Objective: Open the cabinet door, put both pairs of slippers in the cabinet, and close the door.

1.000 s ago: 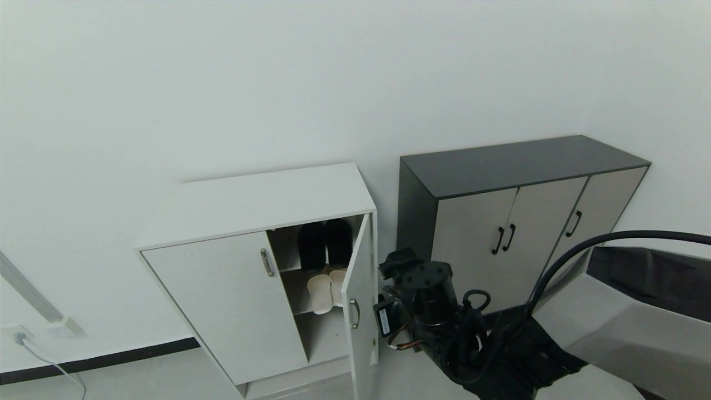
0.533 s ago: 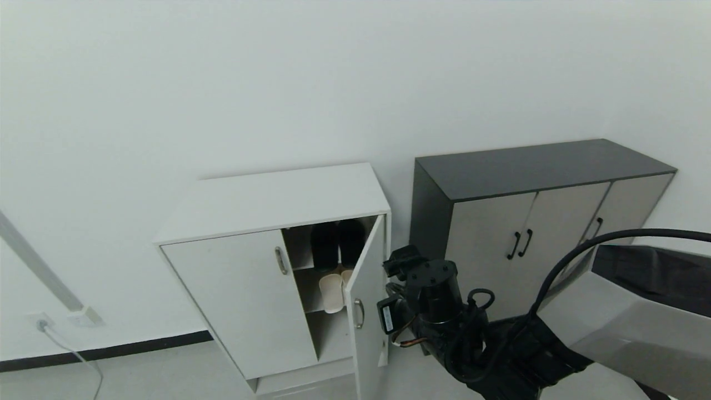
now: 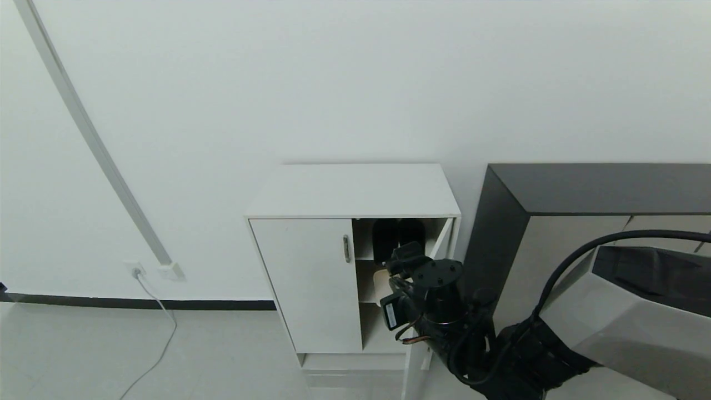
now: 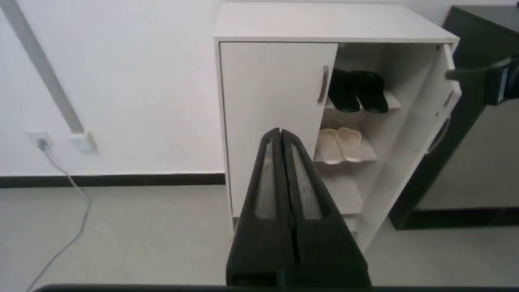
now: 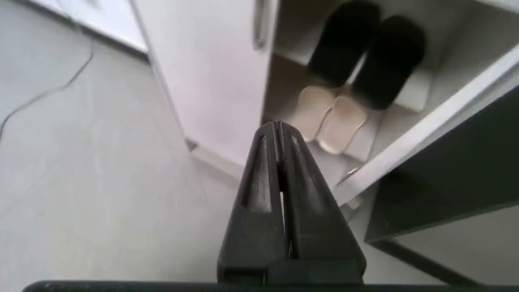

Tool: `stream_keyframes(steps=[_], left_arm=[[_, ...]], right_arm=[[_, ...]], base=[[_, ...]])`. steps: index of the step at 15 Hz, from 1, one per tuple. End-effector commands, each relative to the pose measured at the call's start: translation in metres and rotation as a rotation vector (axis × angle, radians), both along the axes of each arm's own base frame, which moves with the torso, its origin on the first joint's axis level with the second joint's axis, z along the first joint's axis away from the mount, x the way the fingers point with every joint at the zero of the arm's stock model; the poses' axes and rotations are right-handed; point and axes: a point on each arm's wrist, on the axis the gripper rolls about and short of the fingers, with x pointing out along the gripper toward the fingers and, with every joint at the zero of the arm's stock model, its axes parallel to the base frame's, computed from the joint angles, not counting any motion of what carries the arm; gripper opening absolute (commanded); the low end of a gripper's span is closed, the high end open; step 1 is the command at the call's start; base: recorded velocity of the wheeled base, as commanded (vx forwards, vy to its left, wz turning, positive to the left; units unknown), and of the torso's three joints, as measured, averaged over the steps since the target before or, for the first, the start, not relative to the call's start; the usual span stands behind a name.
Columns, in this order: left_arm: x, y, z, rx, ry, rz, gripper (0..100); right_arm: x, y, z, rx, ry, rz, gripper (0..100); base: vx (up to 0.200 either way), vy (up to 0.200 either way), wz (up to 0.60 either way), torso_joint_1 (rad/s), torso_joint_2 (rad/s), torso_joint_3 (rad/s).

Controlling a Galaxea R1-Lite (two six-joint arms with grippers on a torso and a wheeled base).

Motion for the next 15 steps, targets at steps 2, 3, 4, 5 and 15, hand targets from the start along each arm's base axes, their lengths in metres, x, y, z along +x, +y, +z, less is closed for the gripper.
stream_keyframes(steps=[2,3,4,5,15], left_arm=[[0.0,0.0,0.0,0.0,0.0,-0.001,0],[0.0,0.0,0.0,0.0,0.0,-0.001,0],[0.0,0.0,0.0,0.0,0.0,-0.001,0],[0.0,0.0,0.0,0.0,0.0,-0.001,0],[0.0,0.0,0.0,0.0,0.0,-0.001,0]], right_arm=[[0.008,-0.01,0.005,-0.003,-0.014,-0.04,0],[0.012,-0.017,0.012,-0.003,-0.018,-0.058,0],[0.013,-0.021,0.016,-0.004,-0.02,-0.066,0],[0.01,-0.029,0.023,-0.026,0.001,-0.07,0],[0.027,-0.045,-0.023,-0.221,0.206,-0.121,0]], base=[[0.0,0.0,0.0,0.0,0.0,0.0],[0.0,0.0,0.0,0.0,0.0,0.0],[0.0,0.0,0.0,0.0,0.0,0.0],[0.0,0.0,0.0,0.0,0.0,0.0],[0.0,0.0,0.0,0.0,0.0,0.0]])
